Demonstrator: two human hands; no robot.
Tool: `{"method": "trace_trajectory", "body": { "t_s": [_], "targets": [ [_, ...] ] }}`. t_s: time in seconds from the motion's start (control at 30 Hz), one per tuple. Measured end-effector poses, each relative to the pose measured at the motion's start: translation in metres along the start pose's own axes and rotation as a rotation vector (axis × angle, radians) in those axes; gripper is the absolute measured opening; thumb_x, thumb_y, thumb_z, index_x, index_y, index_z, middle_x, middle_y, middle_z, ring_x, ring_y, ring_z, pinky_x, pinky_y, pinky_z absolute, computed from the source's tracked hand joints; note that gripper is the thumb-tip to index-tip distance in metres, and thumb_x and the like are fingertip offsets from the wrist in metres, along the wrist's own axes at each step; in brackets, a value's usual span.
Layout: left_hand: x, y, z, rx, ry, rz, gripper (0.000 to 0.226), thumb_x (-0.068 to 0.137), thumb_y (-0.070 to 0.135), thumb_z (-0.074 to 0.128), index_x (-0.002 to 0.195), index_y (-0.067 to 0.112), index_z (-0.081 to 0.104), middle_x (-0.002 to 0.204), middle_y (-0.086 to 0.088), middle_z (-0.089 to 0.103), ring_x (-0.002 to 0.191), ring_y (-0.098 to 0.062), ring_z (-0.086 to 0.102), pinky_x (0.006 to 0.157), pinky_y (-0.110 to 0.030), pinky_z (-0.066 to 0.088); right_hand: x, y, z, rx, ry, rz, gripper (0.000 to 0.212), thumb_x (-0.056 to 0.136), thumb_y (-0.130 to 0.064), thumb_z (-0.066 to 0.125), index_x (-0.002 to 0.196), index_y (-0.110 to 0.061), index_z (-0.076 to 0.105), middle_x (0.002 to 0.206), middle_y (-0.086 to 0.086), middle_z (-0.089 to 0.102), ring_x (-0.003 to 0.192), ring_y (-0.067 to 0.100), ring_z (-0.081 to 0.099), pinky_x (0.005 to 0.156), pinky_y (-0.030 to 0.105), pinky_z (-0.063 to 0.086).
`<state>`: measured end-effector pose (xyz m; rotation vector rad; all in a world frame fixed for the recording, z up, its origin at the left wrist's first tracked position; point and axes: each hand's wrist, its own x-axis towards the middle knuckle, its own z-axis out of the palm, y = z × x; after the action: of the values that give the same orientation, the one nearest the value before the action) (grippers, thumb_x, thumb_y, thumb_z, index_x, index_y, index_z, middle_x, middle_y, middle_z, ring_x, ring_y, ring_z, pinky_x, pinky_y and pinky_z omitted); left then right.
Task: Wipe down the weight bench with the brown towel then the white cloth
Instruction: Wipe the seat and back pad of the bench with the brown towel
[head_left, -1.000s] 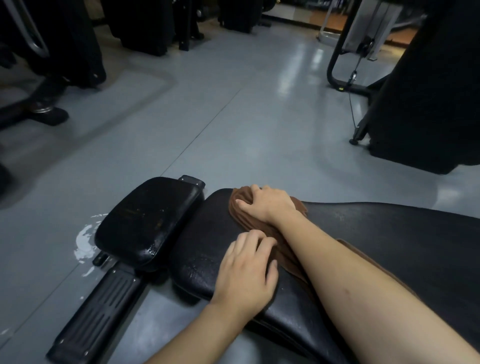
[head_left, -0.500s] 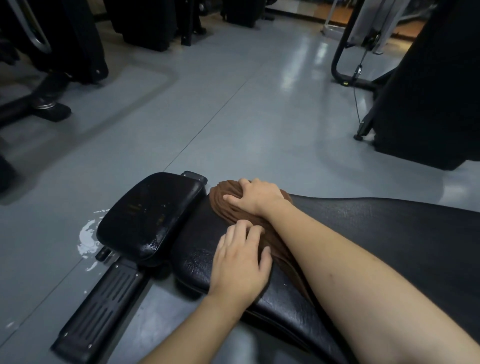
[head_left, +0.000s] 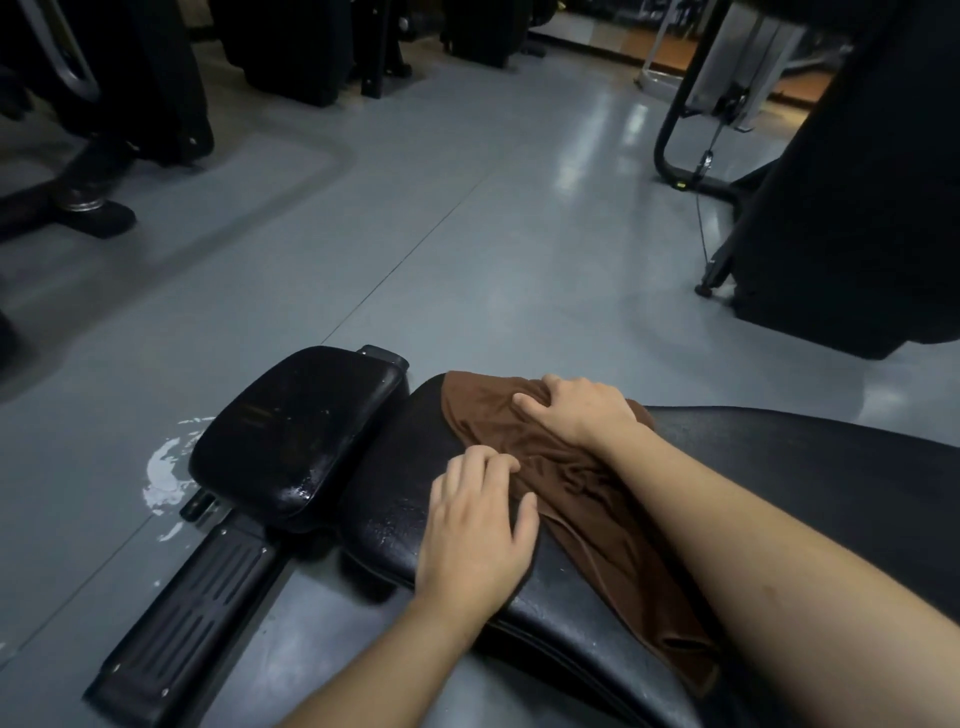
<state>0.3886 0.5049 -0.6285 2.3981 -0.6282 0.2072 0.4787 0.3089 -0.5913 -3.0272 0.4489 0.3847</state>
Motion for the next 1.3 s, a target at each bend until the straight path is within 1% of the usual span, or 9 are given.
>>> {"method": "trace_trajectory", "body": {
  "t_s": [0.33,0.5,0.6,0.7,0.83,0.9,0.97,1.17,1.3],
  "targets": [
    [-0.002,-0.005,-0.004,-0.254,0.160,-0.100,0.022,0.088,0.033,0.052,0.108,0.024,0.048,0.111,0.005,0.047,0.104,-0.017,0.046,0.094,-0.035,0.043,0.042,-0.089,0.013,0.018,-0.042,-0.205,0.069,0.095,-0.070,0.035,0.144,-0.021,0.042,0.139,0.008,0.051,0.127,0.032,0.051,0.098,0.045,0.042],
    [0.001,-0.022,-0.016,-0.141,0.254,-0.210,0.012,0.087,0.034,0.051,0.096,0.027,0.046,0.101,0.005,0.048,0.096,-0.020,0.048,0.085,-0.037,0.043,0.039,-0.127,0.021,-0.179,-0.013,-0.457,0.056,0.097,-0.063,0.035,0.141,-0.030,0.048,0.140,0.007,0.047,0.128,0.032,0.043,0.106,0.047,0.034],
    [-0.002,-0.053,-0.023,-0.015,0.291,-0.243,0.012,0.086,0.035,0.050,0.093,0.025,0.050,0.098,0.000,0.051,0.093,-0.025,0.050,0.081,-0.041,0.042,0.025,-0.152,0.027,-0.243,-0.022,-0.614,0.049,0.100,-0.059,0.031,0.128,-0.030,0.059,0.128,0.000,0.056,0.123,0.024,0.044,0.106,0.046,0.028],
    [-0.009,-0.081,-0.031,0.030,0.322,-0.352,0.011,0.087,0.030,0.052,0.094,0.021,0.051,0.100,-0.004,0.052,0.095,-0.027,0.049,0.083,-0.041,0.041,0.013,-0.162,0.034,-0.233,-0.022,-0.698,0.049,0.101,-0.060,0.032,0.119,-0.030,0.065,0.111,-0.002,0.059,0.105,0.018,0.045,0.104,0.042,0.027],
    [-0.017,-0.092,-0.046,-0.082,0.369,-0.404,0.018,0.086,0.013,0.065,0.095,0.021,0.051,0.102,0.001,0.052,0.096,-0.020,0.046,0.088,-0.033,0.035,-0.007,-0.167,0.041,-0.178,0.008,-0.774,0.064,0.088,-0.065,0.019,0.108,-0.028,0.068,0.097,-0.003,0.056,0.100,0.020,0.048,0.105,0.041,0.029],
    [-0.018,-0.091,-0.057,-0.104,0.371,-0.368,0.020,0.086,0.010,0.064,0.097,0.021,0.051,0.103,0.002,0.052,0.097,-0.018,0.045,0.088,-0.032,0.036,-0.019,-0.169,0.043,-0.153,0.025,-0.817,0.070,0.081,-0.059,0.014,0.109,-0.025,0.069,0.092,-0.003,0.051,0.098,0.022,0.050,0.103,0.042,0.030],
    [-0.020,-0.089,-0.065,-0.150,0.343,-0.354,0.020,0.087,0.010,0.062,0.097,0.022,0.050,0.104,0.005,0.050,0.098,-0.014,0.043,0.087,-0.031,0.038,-0.032,-0.169,0.047,-0.130,0.053,-0.848,0.065,0.083,-0.052,0.018,0.110,-0.021,0.068,0.092,0.000,0.054,0.096,0.024,0.051,0.103,0.043,0.032],
    [-0.035,-0.089,-0.079,-0.213,0.151,-0.389,0.013,0.090,0.013,0.056,0.097,0.022,0.050,0.104,0.009,0.047,0.101,-0.013,0.044,0.089,-0.037,0.045,-0.074,-0.167,0.065,-0.048,0.066,-0.941,0.047,0.085,-0.047,0.043,0.115,-0.022,0.069,0.130,0.000,0.058,0.123,0.023,0.048,0.115,0.045,0.029],
    [-0.049,-0.090,-0.082,-0.226,0.031,-0.345,0.009,0.096,0.020,0.056,0.104,0.024,0.054,0.108,0.011,0.048,0.106,-0.011,0.046,0.093,-0.038,0.046,-0.097,-0.138,0.058,0.077,-0.014,-0.936,0.046,0.090,-0.037,0.064,0.133,-0.020,0.063,0.158,0.003,0.039,0.150,0.024,0.025,0.125,0.045,0.011]
  ]
}}
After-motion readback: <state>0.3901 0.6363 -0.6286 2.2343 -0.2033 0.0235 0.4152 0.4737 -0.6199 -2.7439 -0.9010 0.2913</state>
